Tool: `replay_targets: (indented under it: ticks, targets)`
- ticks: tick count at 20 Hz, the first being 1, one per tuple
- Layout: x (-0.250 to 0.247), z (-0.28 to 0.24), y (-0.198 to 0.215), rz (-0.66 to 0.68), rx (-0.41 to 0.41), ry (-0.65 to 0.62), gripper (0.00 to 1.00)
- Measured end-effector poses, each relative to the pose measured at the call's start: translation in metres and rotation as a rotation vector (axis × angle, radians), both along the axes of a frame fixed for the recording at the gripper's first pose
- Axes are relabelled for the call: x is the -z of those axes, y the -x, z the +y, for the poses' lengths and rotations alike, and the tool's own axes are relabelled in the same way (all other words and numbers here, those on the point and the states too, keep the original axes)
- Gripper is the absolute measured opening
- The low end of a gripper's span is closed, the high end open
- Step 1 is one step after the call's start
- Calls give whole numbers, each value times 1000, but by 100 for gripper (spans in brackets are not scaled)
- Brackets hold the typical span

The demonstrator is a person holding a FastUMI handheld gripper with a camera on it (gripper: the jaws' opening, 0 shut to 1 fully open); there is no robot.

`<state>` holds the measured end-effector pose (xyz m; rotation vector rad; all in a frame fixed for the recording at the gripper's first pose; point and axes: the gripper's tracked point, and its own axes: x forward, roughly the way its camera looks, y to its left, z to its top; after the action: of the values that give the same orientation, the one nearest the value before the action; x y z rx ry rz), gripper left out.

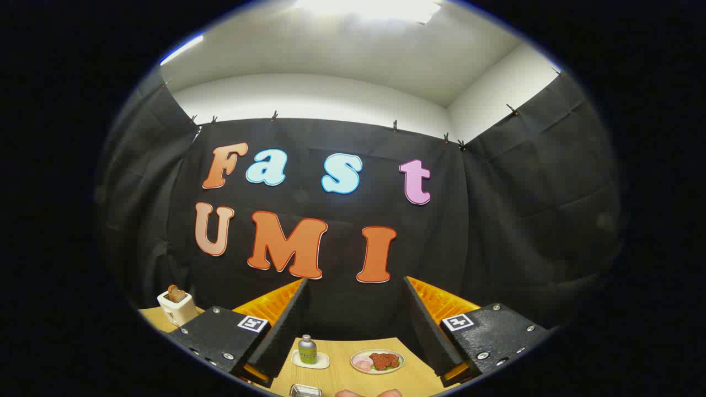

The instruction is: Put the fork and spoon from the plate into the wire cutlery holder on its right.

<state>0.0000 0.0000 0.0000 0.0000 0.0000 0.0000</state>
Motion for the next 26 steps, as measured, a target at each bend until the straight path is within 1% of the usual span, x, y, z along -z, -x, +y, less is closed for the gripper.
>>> replay_targets:
  ticks: [6, 10, 12, 17, 20, 26]
  targets:
    - [-11, 7, 2, -29, -38, -15, 99]
    - [-17, 30, -15, -39, -69, -23, 99]
    - [-18, 35, -16, -41, -76, -14, 99]
    - [-18, 51, -13, -28, -96, -21, 99]
    - [-26, 61, -9, -62, -120, -44, 99]
    - [-17, 89, -9, -48, -148, -21, 99]
